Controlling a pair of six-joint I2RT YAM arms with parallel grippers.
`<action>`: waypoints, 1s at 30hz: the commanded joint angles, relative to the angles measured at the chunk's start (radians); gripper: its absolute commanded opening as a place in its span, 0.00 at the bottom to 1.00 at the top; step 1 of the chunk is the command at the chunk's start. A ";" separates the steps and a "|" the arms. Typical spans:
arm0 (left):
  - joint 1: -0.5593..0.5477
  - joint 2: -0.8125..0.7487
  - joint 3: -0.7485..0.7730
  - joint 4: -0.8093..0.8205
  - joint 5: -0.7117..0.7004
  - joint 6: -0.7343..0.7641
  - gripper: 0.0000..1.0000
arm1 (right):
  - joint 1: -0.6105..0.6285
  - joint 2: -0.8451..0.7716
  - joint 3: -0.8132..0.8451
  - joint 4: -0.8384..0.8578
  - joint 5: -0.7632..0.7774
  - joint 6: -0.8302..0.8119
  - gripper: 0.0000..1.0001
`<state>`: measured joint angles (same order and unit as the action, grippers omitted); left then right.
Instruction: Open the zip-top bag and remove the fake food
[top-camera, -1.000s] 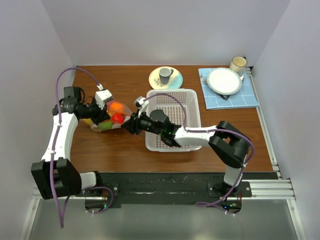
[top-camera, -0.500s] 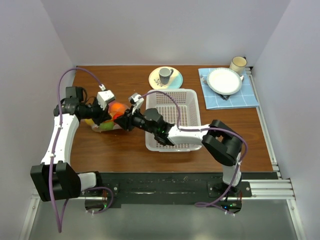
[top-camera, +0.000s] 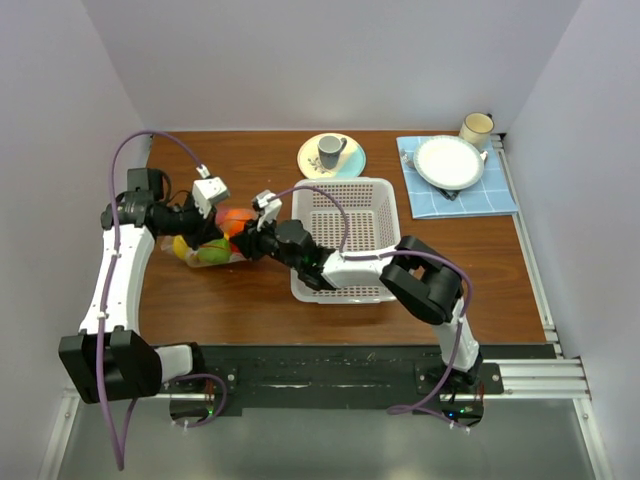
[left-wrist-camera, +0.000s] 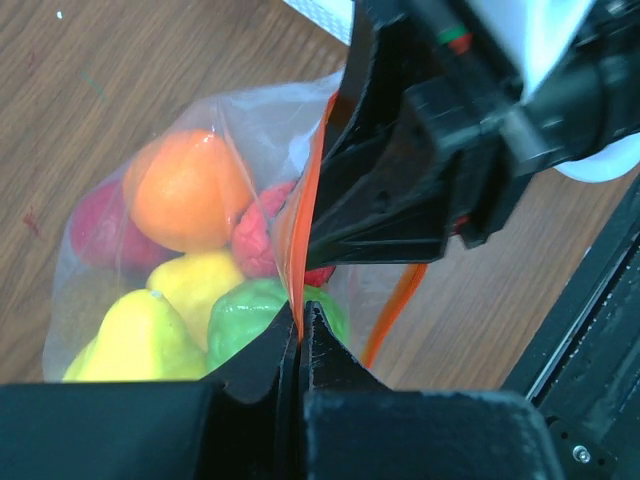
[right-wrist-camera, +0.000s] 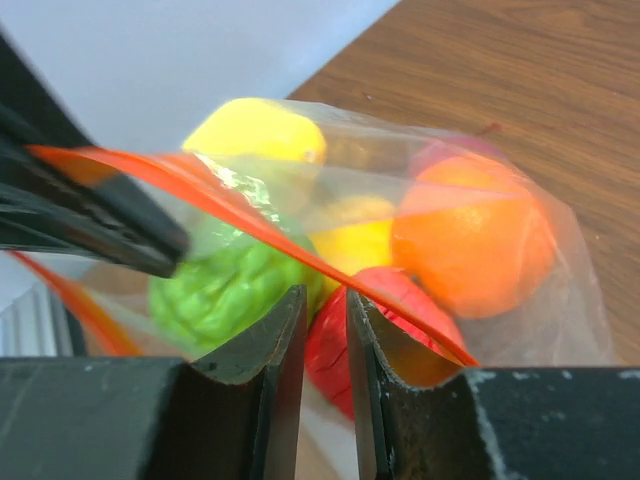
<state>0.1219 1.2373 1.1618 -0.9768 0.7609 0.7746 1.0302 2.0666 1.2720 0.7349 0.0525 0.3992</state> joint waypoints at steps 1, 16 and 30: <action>-0.011 -0.029 0.044 -0.030 0.052 0.020 0.00 | 0.022 -0.013 0.035 0.011 0.023 -0.051 0.25; -0.041 0.048 -0.050 0.334 -0.089 -0.162 0.00 | 0.188 -0.151 -0.184 -0.138 -0.128 -0.197 0.25; -0.056 -0.033 -0.017 0.127 -0.092 -0.051 0.00 | 0.169 -0.373 -0.246 -0.129 0.145 -0.275 0.37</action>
<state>0.0711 1.2533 1.1206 -0.7746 0.6575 0.6743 1.2148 1.8191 1.0290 0.5335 0.0643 0.1734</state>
